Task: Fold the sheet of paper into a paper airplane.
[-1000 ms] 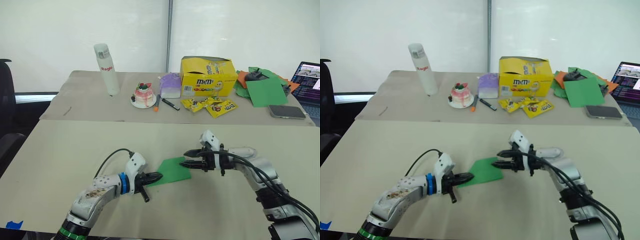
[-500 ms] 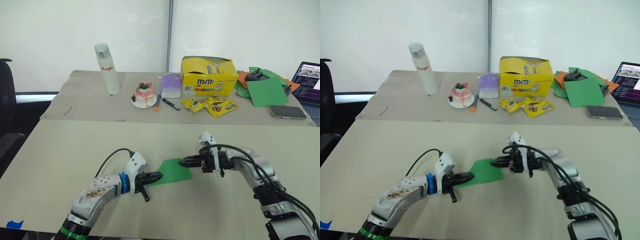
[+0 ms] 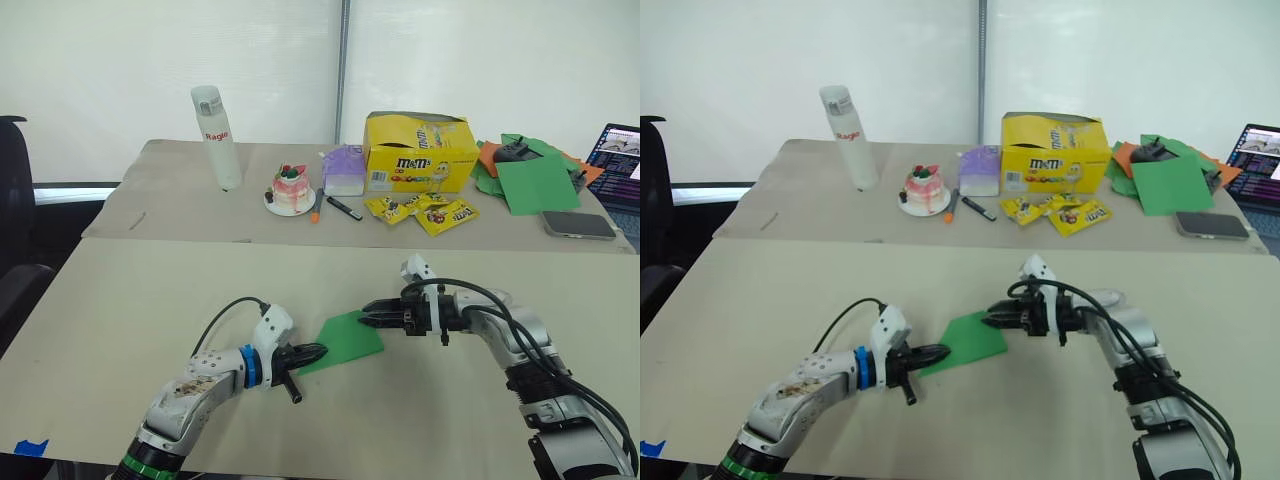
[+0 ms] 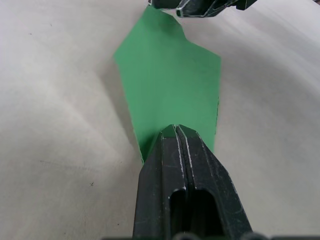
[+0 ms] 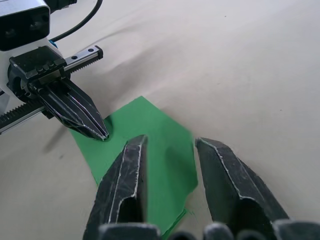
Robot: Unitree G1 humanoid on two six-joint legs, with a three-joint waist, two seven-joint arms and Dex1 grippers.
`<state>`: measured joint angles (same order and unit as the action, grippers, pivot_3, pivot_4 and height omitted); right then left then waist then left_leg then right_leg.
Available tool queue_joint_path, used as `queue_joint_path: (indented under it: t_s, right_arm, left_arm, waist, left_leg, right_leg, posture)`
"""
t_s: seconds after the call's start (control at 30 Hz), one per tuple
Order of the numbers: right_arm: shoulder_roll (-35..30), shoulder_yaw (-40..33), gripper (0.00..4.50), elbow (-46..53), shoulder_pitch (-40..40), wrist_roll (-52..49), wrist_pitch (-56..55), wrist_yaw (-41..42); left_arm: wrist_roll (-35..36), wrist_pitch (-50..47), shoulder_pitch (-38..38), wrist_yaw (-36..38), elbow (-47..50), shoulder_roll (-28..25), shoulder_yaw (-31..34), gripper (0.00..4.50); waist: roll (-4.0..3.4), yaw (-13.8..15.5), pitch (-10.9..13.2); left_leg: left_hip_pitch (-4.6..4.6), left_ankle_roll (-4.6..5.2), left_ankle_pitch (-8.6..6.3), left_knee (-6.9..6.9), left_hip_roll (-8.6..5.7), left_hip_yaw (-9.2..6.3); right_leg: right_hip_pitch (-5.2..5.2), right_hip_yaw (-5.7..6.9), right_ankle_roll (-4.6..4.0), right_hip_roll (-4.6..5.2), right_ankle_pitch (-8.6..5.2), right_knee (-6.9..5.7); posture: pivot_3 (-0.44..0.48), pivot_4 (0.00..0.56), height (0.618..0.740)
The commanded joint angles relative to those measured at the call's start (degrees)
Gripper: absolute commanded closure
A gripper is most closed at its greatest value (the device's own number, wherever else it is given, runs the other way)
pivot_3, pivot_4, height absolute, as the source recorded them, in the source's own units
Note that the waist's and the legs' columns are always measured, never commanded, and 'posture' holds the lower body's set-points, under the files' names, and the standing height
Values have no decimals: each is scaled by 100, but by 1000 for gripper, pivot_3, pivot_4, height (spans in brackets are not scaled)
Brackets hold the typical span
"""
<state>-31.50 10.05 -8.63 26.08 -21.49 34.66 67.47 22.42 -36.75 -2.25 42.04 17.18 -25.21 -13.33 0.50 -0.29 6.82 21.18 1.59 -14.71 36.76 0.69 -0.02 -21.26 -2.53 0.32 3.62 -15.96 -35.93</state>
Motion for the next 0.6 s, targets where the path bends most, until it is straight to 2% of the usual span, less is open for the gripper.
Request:
queue_joint_path:
  t_s: [0.03,0.57,0.6]
  right_arm:
    - [-160,-115,2956,79,85,-76,-9,148]
    - [221,179,2956,-497,443,165,-247,289]
    - [186,205,3486,-467,423,151,-201,358]
  left_arm:
    - [-154,-269,130,-218,-271,-64,-38,4500]
    - [-105,-458,106,-270,-126,-39,-23,4500]
    - [-100,-468,105,-272,-119,-37,-19,4500]
  waist:
    - [-1,-1,0]
    - [-10,-16,1]
    - [-11,-17,1]
  left_leg:
    - [1,0,0,-2,0,0]
    - [11,-1,0,-16,0,6]
    - [12,-1,0,-20,0,8]
  right_leg:
    - [-1,1,0,3,0,1]
    - [-8,12,-3,21,-1,12]
    - [-9,14,-3,24,-1,15]
  posture:
    - [0,150,738]
    - [0,150,738]
    - [0,150,738]
